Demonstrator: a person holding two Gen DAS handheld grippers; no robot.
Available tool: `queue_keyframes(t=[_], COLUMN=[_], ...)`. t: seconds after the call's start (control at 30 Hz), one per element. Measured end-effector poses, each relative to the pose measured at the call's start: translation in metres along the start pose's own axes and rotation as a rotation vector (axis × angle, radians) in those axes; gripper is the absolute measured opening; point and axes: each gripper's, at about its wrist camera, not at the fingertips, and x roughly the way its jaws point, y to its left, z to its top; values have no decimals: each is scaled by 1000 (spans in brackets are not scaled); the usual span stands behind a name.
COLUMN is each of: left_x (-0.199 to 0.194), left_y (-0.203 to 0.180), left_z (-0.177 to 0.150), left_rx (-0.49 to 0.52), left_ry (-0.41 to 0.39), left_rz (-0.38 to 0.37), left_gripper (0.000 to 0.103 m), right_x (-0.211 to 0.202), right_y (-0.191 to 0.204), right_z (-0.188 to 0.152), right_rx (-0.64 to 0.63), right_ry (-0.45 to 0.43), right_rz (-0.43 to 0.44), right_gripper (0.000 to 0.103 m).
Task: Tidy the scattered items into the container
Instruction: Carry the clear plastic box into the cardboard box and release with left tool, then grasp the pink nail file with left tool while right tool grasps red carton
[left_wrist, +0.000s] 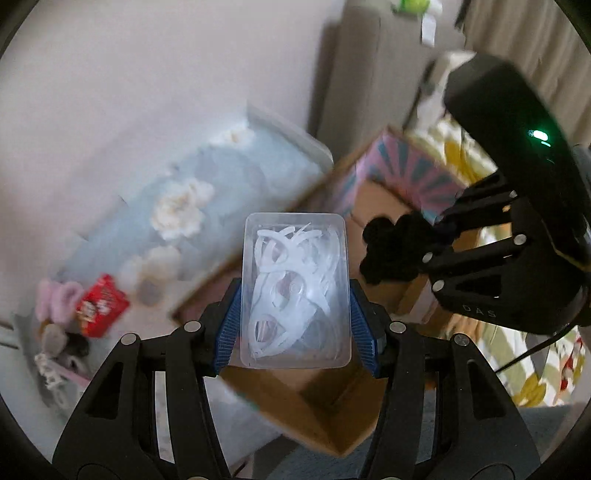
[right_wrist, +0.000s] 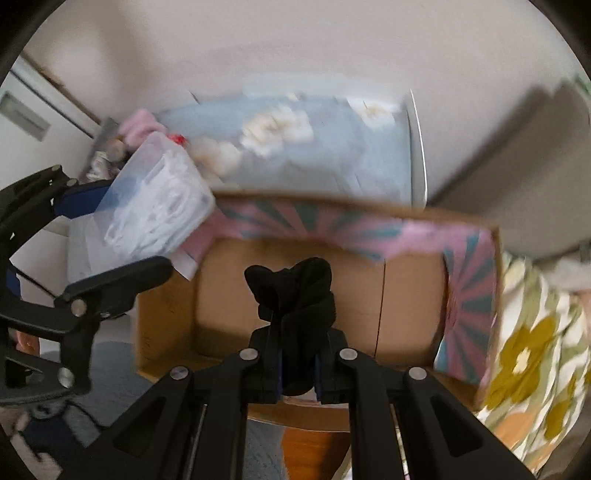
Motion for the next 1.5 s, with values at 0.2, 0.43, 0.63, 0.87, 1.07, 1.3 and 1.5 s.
queue_keyframes(t=[0.2,0.43,0.63,0.87,1.07,1.3,1.5], left_x=[42,38,-10,-40,-54,-83,-111], left_y=[-8,-7,2,22,44,94,156], left_z=[-8,-12,-6,-14,-28,-59,-96], left_rx=[18,19,13,11,-65,-231,-424], left_ry=[102,98,-43,-107,-142,-167,-154], left_rz=[27,-72,35,205,275,311,391], left_gripper=[51,67,99,100,100,100,100], right_x=[35,38,24,-10,-25,-30,-39], right_y=[-16,-21,-10,-13,-5,32,71], right_z=[-16,-21,-25,-28,-14,1,23], right_rx=[-15,-47,-153,-180,-234,-371,-505], right_ry=[-4,8,-44,-141,-214,-242,-266], right_rz=[-20,38,-18,-31,-36,2,32], right_gripper=[11,15,75,77,77,77,77])
